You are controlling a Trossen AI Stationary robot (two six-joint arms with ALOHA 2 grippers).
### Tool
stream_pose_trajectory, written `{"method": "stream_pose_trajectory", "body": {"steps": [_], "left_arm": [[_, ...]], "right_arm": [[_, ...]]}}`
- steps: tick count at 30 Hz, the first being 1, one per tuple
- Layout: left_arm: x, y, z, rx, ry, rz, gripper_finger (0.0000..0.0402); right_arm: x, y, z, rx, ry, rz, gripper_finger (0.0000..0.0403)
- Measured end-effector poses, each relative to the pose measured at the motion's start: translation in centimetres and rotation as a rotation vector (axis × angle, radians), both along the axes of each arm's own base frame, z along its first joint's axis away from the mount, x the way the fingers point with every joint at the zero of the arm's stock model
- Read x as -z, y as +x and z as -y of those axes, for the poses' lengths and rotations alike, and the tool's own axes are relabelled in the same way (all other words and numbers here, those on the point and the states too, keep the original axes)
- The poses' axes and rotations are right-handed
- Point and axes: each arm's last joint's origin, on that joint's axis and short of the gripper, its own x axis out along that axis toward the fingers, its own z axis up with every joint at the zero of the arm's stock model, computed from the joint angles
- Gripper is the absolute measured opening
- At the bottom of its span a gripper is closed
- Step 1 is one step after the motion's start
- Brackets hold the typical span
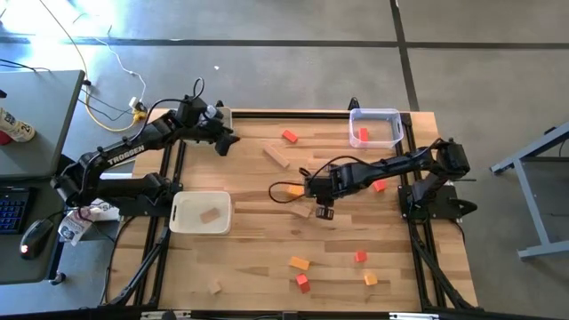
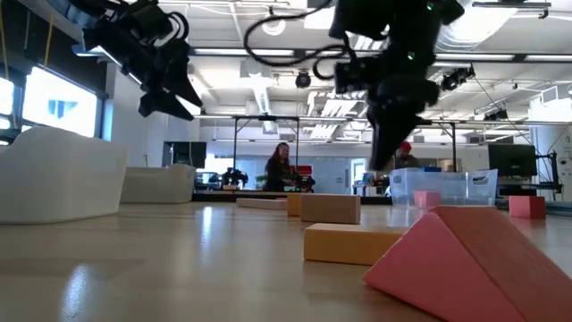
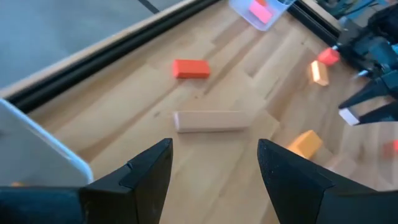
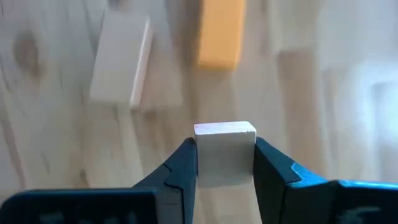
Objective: Sort & place blocks by color
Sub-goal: Put the brown block into the white bin
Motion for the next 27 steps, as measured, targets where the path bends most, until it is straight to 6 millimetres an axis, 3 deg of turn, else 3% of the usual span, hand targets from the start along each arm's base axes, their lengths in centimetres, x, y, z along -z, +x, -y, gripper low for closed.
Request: {"method": "stream_pose_trajectory", "body": {"steps": [15, 27], "left_arm": [[0.0, 2.9, 3.2, 0.118, -0.108, 0.045, 0.0223], [-1.7, 5.0, 4.6, 0.242, -0.165, 0.266, 0.0223]], "right_arm": [[-6.2, 3.2, -1.8, -0.120, -0.236, 0.260, 0.0093], [-7.3, 4.2, -2.7, -0.233, -0.374, 0.357, 0.0093]]}}
